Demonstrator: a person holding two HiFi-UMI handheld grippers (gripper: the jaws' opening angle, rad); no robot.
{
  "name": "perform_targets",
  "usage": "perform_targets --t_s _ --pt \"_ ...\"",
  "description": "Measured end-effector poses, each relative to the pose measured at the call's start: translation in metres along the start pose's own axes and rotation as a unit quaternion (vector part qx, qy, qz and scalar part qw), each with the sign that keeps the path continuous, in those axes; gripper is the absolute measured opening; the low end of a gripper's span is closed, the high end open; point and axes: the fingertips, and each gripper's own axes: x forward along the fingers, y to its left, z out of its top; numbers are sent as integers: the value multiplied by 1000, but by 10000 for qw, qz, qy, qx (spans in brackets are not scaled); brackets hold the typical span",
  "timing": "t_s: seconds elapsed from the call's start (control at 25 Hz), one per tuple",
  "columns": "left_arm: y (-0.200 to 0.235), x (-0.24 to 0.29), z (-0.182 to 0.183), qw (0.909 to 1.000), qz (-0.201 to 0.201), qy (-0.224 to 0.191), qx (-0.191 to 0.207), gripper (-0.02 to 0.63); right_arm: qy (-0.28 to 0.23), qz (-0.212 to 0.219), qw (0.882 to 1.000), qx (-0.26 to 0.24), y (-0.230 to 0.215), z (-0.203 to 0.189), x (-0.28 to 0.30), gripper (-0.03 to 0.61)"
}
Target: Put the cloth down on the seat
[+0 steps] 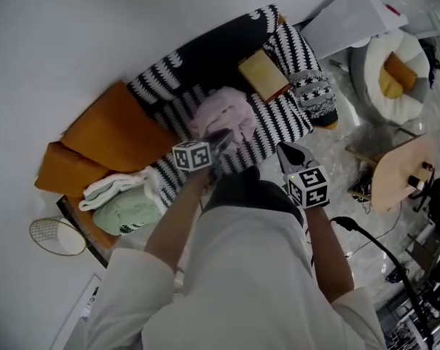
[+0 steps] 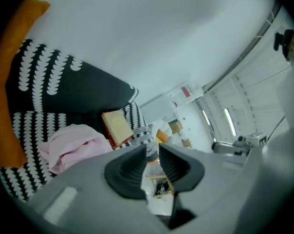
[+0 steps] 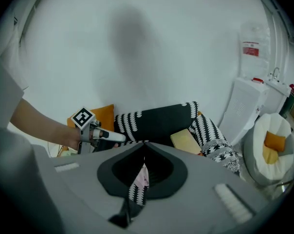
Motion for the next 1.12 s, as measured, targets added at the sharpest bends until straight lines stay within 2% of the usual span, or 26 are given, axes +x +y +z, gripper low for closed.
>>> perform_targets --t_s 0.12,0.48,0.72,1.12 --pt "-22 -12 -1 9999 -60 -20 156 42 -94 -41 9999 -27 6 1 -14 3" --pt "-78 -55 -10 9980 -262 -224 534 11 -474 -4 9989 19 27 8 -49 4" --pt "-105 -80 -36 9972 -197 16 724 2 -669 157 9976 -32 44 6 -75 3" --pt "-168 -101 -79 9950 -201 -498 848 2 -783 561 9952 -181 41 -21 -129 3"
